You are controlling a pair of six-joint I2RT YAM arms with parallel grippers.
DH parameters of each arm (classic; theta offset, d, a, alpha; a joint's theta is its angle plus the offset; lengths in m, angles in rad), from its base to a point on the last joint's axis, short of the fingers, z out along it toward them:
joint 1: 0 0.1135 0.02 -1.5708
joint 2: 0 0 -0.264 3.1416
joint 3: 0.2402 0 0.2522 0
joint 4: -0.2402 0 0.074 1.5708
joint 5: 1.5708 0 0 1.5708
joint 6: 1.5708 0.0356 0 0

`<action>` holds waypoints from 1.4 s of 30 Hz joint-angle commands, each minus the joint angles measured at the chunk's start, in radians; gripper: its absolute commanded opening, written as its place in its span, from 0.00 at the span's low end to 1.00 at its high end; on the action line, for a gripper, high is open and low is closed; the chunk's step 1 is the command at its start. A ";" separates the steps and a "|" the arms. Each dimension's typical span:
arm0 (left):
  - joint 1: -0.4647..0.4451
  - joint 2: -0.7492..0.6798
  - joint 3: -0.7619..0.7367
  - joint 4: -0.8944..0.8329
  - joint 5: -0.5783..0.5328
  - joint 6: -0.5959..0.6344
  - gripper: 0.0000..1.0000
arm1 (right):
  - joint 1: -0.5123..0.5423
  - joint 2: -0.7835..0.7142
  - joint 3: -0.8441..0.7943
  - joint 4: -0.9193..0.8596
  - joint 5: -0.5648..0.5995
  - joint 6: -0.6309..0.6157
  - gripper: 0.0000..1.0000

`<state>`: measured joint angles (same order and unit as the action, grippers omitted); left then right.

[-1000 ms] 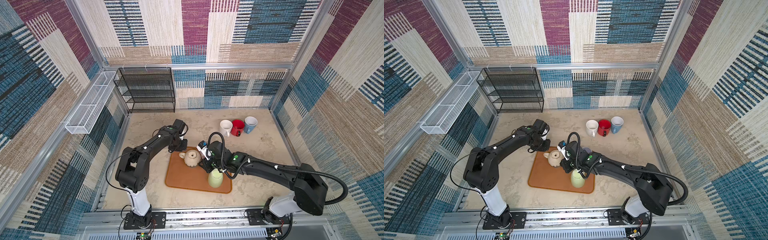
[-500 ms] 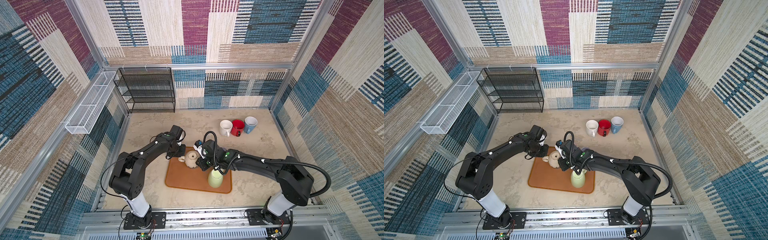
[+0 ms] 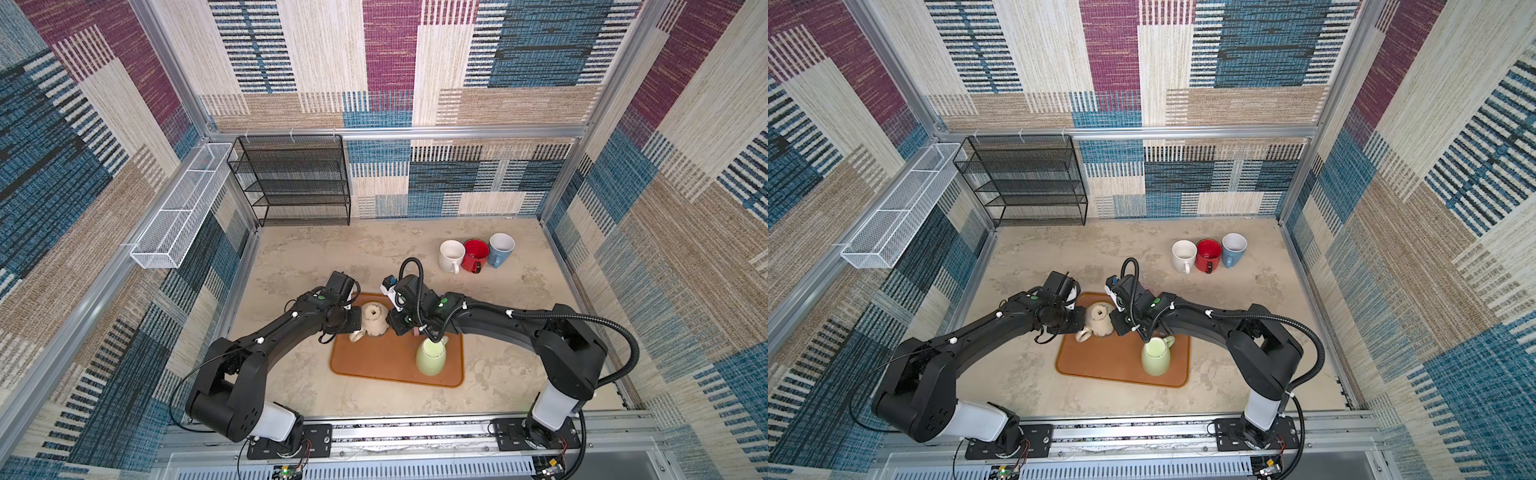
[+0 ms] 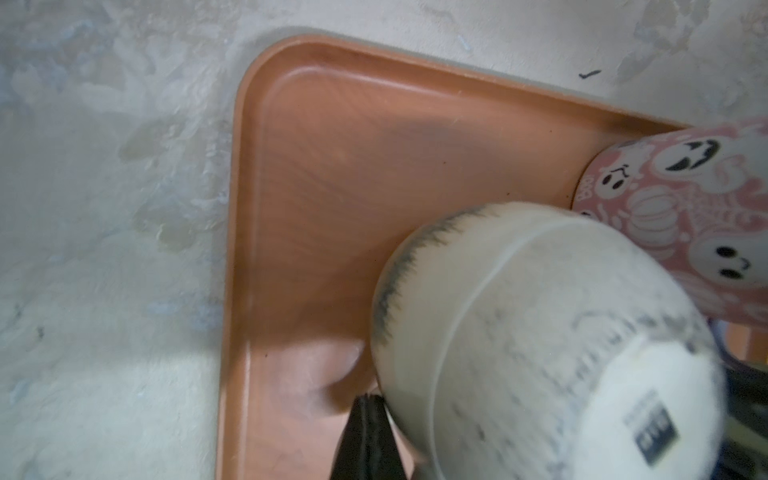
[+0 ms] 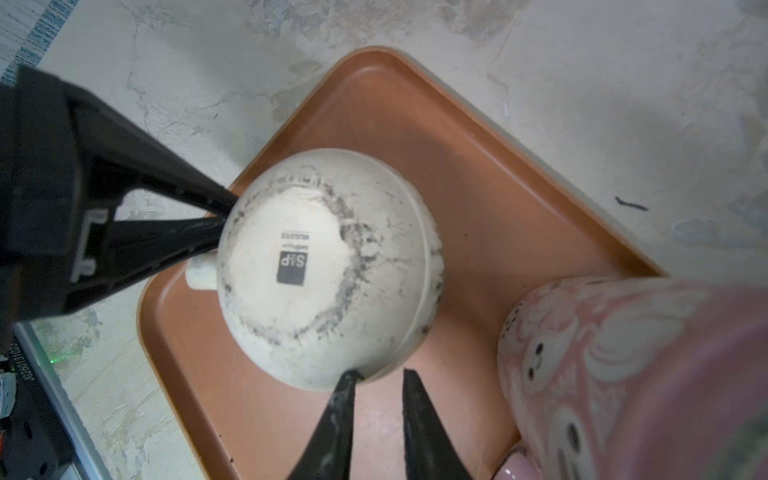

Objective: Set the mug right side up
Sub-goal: 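Lower the left gripper onto the cream mug and close it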

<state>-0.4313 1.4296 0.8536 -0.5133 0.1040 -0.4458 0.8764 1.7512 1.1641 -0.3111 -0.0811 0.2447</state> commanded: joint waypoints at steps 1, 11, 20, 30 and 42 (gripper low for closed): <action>-0.007 -0.046 -0.036 0.048 0.057 -0.043 0.04 | 0.003 0.033 0.027 -0.008 -0.003 -0.021 0.24; -0.042 -0.097 -0.080 0.067 0.071 -0.074 0.04 | 0.001 0.118 0.129 -0.038 0.004 -0.046 0.24; -0.044 -0.190 -0.076 0.002 0.036 -0.067 0.12 | -0.002 0.079 0.130 -0.056 0.019 -0.051 0.25; -0.125 -0.261 -0.042 -0.054 -0.039 -0.104 0.38 | -0.004 -0.033 0.115 -0.088 0.062 -0.059 0.30; -0.257 -0.067 0.080 -0.129 -0.207 -0.133 0.51 | -0.010 -0.239 0.006 -0.099 0.123 -0.054 0.41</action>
<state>-0.6796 1.3289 0.9108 -0.6033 -0.0441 -0.5552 0.8684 1.5448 1.1934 -0.4156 0.0113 0.1822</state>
